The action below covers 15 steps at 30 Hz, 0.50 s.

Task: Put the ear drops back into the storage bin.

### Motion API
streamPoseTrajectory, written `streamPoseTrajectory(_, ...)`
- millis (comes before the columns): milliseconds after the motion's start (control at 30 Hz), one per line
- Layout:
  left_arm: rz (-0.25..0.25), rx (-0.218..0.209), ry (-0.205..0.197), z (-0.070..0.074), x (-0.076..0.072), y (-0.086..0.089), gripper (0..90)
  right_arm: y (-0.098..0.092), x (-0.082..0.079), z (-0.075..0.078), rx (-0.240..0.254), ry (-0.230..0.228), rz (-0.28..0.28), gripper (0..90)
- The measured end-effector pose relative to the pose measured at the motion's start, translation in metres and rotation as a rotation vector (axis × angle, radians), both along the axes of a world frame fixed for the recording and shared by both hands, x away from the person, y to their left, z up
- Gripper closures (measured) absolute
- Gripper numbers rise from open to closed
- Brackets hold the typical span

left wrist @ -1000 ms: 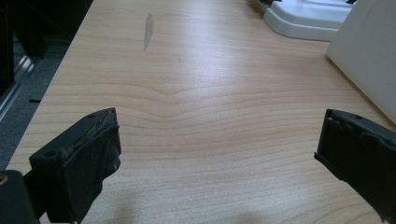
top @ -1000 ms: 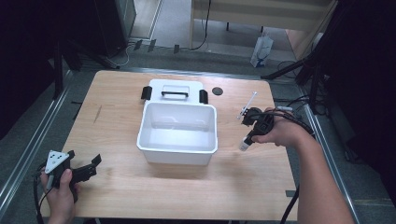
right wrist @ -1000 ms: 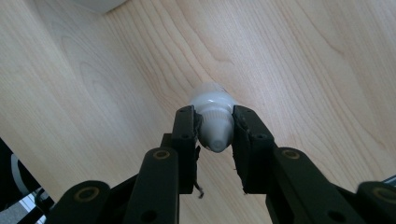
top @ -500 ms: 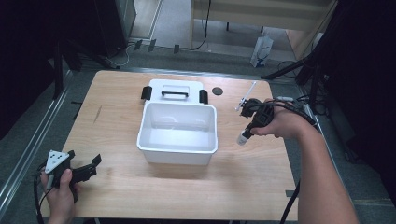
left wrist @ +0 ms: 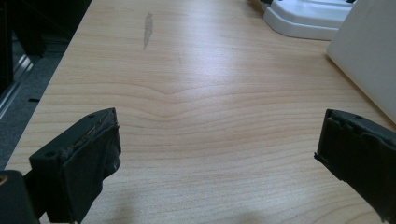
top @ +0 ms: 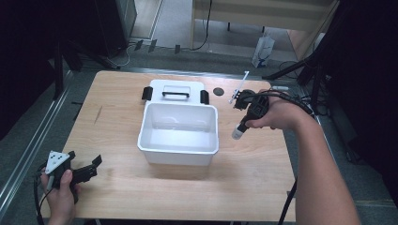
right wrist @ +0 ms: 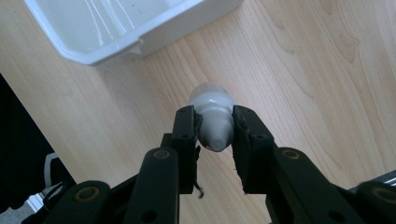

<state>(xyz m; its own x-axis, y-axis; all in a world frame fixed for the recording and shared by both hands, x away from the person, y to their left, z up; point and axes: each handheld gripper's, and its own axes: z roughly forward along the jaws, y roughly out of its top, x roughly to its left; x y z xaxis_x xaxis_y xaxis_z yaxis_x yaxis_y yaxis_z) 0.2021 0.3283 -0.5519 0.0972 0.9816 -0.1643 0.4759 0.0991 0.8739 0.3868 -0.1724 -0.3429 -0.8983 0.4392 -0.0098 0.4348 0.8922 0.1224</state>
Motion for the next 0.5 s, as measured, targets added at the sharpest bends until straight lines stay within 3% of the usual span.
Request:
streamPoseTrajectory(133,0.000,-0.001,-0.001,0.000,0.000,0.000,0.3,0.007,0.001,0.005,-0.019,0.002,0.011,72.1)
streamPoseTrajectory(500,-0.001,-0.001,0.002,0.000,0.000,0.000,0.3,0.023,0.004,0.021,-0.006,-0.003,0.035,72.1)
